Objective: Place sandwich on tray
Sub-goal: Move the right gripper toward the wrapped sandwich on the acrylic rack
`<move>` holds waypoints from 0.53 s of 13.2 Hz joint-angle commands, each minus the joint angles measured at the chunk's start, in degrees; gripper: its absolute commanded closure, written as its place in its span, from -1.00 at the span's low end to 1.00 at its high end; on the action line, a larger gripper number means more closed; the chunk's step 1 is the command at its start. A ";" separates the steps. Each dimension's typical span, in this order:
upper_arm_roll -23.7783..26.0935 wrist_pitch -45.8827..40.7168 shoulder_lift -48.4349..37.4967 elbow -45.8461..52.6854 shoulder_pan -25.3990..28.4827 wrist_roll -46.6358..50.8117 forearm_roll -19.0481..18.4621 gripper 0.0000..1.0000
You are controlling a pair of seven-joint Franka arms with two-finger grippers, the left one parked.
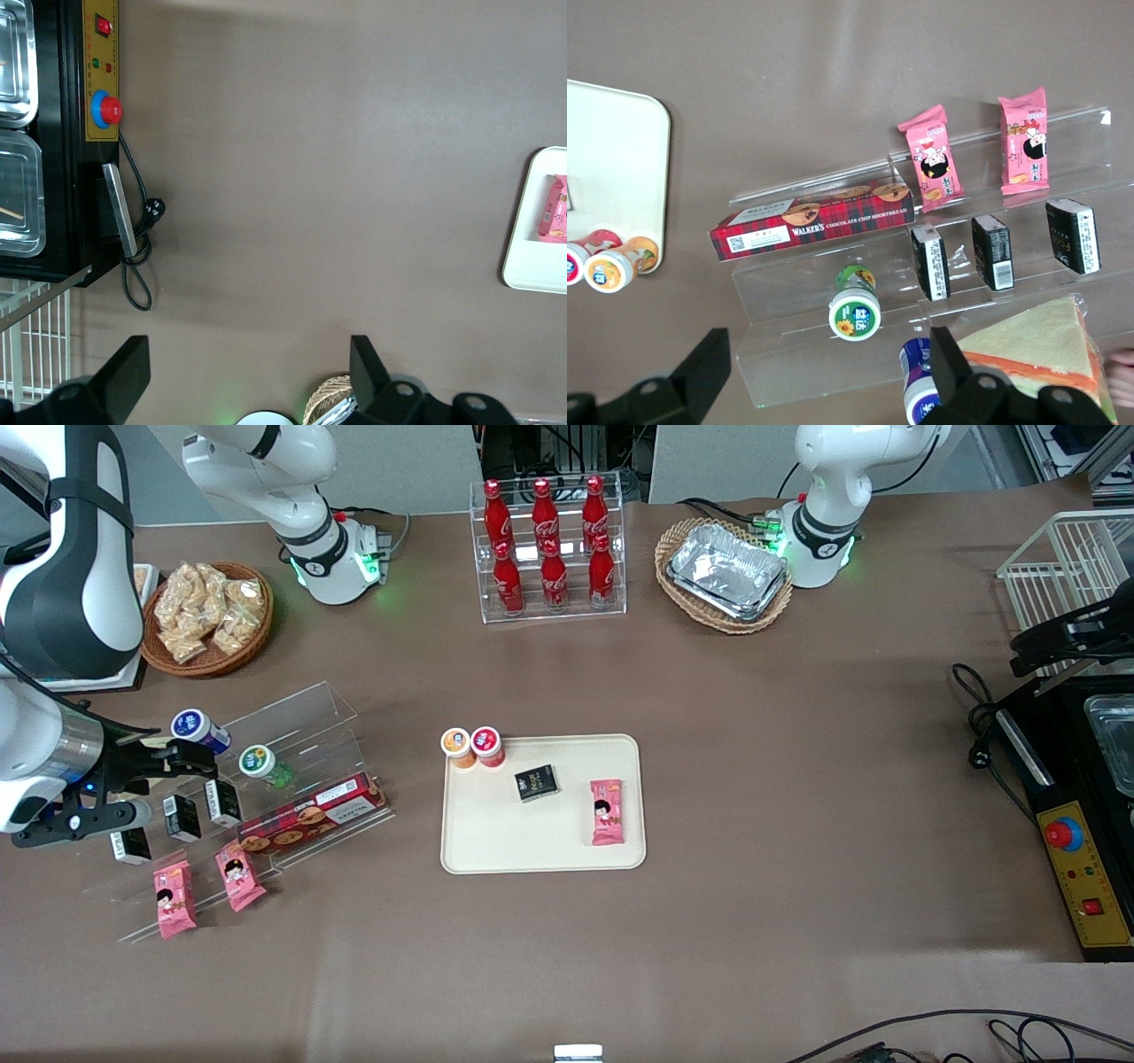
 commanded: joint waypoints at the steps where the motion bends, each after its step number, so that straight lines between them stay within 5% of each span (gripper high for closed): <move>1: 0.16 -0.04 -0.03 0.79 -0.02 0.43 -1.07 -1.00; 7: -0.10 0.13 0.05 0.70 -0.55 -0.10 -0.28 -1.00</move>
